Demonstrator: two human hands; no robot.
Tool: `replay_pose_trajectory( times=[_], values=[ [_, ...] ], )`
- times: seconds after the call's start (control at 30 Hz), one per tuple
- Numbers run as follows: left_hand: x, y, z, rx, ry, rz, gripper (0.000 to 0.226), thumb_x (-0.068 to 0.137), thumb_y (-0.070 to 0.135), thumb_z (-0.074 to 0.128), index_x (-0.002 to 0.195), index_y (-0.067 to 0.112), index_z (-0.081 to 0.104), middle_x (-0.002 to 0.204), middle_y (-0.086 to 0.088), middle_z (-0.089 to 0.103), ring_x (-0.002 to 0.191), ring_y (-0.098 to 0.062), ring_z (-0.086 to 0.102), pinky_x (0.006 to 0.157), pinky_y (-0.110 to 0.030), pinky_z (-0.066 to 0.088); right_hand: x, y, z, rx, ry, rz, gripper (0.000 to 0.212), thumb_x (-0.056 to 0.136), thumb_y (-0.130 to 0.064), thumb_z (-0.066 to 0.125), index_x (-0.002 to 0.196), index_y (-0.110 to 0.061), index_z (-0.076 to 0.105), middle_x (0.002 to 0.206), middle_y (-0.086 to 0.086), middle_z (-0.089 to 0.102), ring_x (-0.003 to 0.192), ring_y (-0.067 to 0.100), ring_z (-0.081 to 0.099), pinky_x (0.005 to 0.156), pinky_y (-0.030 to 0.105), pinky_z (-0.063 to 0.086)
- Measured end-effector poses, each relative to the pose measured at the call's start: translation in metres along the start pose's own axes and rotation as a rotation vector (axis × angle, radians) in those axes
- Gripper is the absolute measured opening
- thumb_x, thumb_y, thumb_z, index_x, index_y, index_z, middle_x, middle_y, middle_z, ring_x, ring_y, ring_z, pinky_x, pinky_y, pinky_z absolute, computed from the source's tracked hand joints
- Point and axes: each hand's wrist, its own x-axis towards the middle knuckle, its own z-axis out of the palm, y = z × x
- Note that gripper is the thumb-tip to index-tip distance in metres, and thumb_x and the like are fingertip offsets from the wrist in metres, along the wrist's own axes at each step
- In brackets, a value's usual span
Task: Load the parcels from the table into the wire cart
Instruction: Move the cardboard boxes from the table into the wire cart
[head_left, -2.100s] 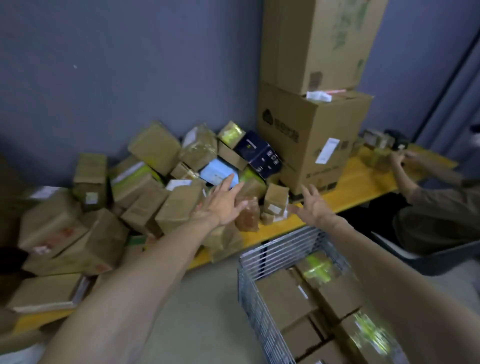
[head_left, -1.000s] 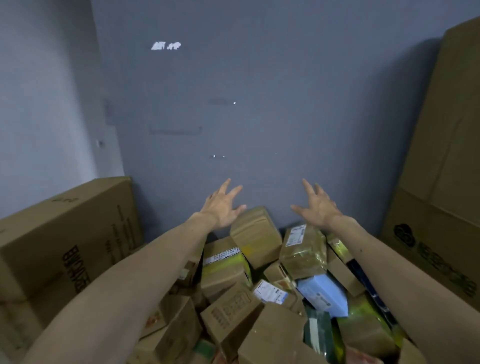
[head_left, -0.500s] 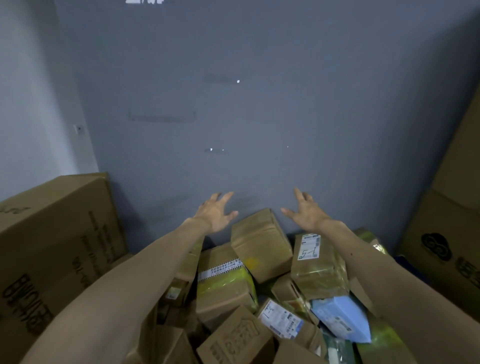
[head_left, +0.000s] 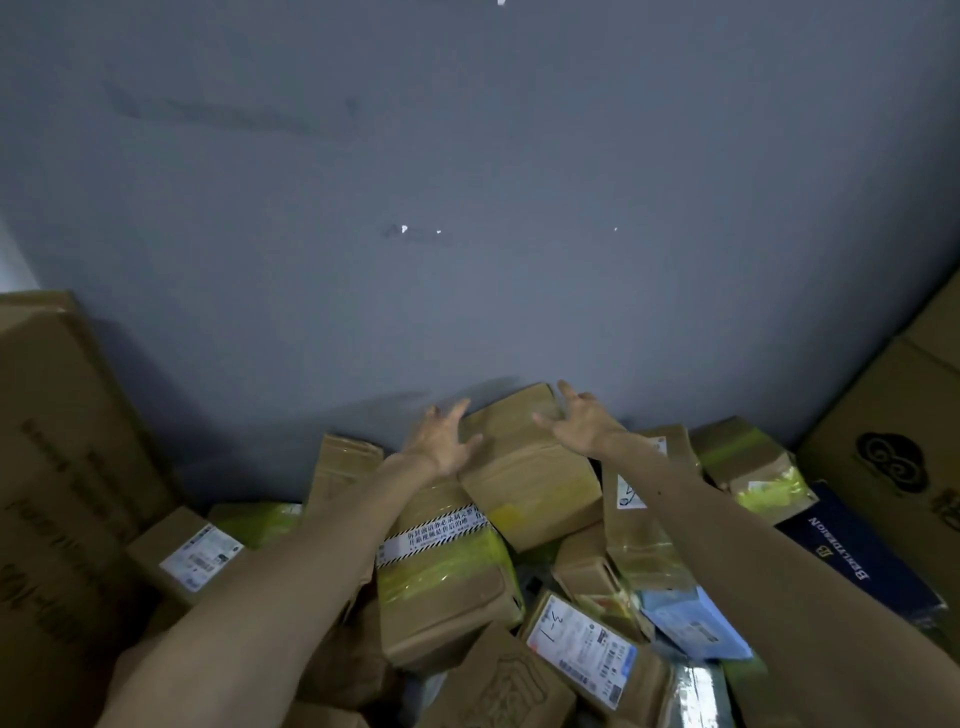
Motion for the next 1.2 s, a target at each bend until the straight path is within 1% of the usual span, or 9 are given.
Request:
replay_pose_trajectory(
  times=[0.13,0.3,0.5,0.63,0.77,0.9,0.97,1.07,1.2],
  values=[
    [0.02,-0.008,0.016,-0.207,-0.041,-0.094,0.084,0.095,0.054,0.053,0.158,0.028,0.003,0.161,-0.017,0.02,0.146,-0.033,0.027,0.117,-0.045,0.029,0.023,-0.006,0.01,-0.054,0.007,0.043,0.087,0.094,-0.064,0.045,0.158,-0.02,0.007,0.159,0.016,0.026,0.143,0.036,0.032,0.114,0.045,0.031],
    [0.036,-0.006,0.03,-0.455,-0.074,-0.214,0.093,0.091,0.047,0.066,0.158,0.028,0.003,0.159,-0.007,0.03,0.143,-0.03,0.034,0.114,-0.041,0.035,0.038,-0.003,0.018,-0.125,-0.022,0.078,0.078,0.1,-0.059,0.031,0.157,-0.022,-0.008,0.152,0.024,0.037,0.136,0.038,0.042,0.109,0.043,0.037],
    [0.045,-0.002,0.03,-0.668,-0.11,-0.245,0.1,0.082,0.032,0.08,0.156,0.027,0.013,0.155,-0.005,0.036,0.137,-0.028,0.04,0.099,-0.032,0.042,0.043,0.009,0.016,-0.162,-0.064,0.061,0.082,0.099,-0.062,0.032,0.156,-0.025,-0.013,0.153,0.022,0.036,0.138,0.037,0.04,0.111,0.043,0.035],
    [0.049,0.002,0.024,-0.694,-0.189,-0.25,0.126,0.061,0.046,0.09,0.157,0.031,0.01,0.157,-0.004,0.031,0.136,-0.03,0.04,0.102,-0.05,0.048,0.046,0.01,0.008,-0.141,-0.067,0.056,0.088,0.093,-0.071,0.035,0.156,-0.029,-0.011,0.155,0.018,0.035,0.139,0.036,0.038,0.11,0.041,0.035],
    [0.048,0.007,0.021,-0.749,-0.126,-0.234,0.126,0.06,0.033,0.093,0.156,0.028,0.013,0.153,-0.006,0.033,0.136,-0.03,0.04,0.106,-0.048,0.045,0.043,0.016,0.007,-0.116,-0.051,0.057,0.095,0.087,-0.079,0.035,0.155,-0.034,-0.012,0.158,0.015,0.03,0.142,0.036,0.033,0.111,0.044,0.034],
    [0.04,0.016,0.016,-0.747,-0.107,-0.212,0.13,0.051,0.025,0.098,0.154,0.028,0.018,0.141,-0.003,0.043,0.128,-0.028,0.044,0.104,-0.048,0.047,0.032,0.021,0.001,-0.054,-0.051,0.028,0.101,0.084,-0.078,0.045,0.154,-0.036,-0.015,0.163,0.009,0.019,0.149,0.037,0.015,0.117,0.047,0.027],
    [0.033,0.023,0.01,-0.759,-0.105,-0.195,0.124,0.048,0.018,0.098,0.149,0.028,0.026,0.134,-0.002,0.047,0.121,-0.026,0.048,0.094,-0.048,0.053,0.025,0.024,-0.006,-0.045,-0.055,0.013,0.106,0.082,-0.076,0.05,0.154,-0.036,-0.017,0.163,0.008,0.017,0.149,0.037,0.015,0.117,0.047,0.026],
    [0.016,0.039,-0.003,-0.749,-0.056,-0.173,0.103,0.052,0.013,0.097,0.135,0.029,0.038,0.124,-0.001,0.052,0.109,-0.023,0.054,0.07,-0.039,0.057,0.011,0.027,-0.018,-0.028,-0.048,-0.038,0.109,0.082,-0.074,0.055,0.154,-0.035,-0.017,0.163,0.008,0.016,0.147,0.037,0.021,0.115,0.047,0.029],
    [-0.007,0.062,-0.023,-0.701,0.004,-0.127,0.099,0.054,0.012,0.096,0.132,0.032,0.038,0.116,0.006,0.048,0.11,-0.021,0.049,0.066,-0.035,0.053,-0.012,0.033,-0.035,0.072,0.008,-0.096,0.115,0.073,-0.076,0.062,0.154,-0.038,-0.01,0.156,0.017,0.03,0.142,0.038,0.032,0.112,0.051,0.035]
  ],
)
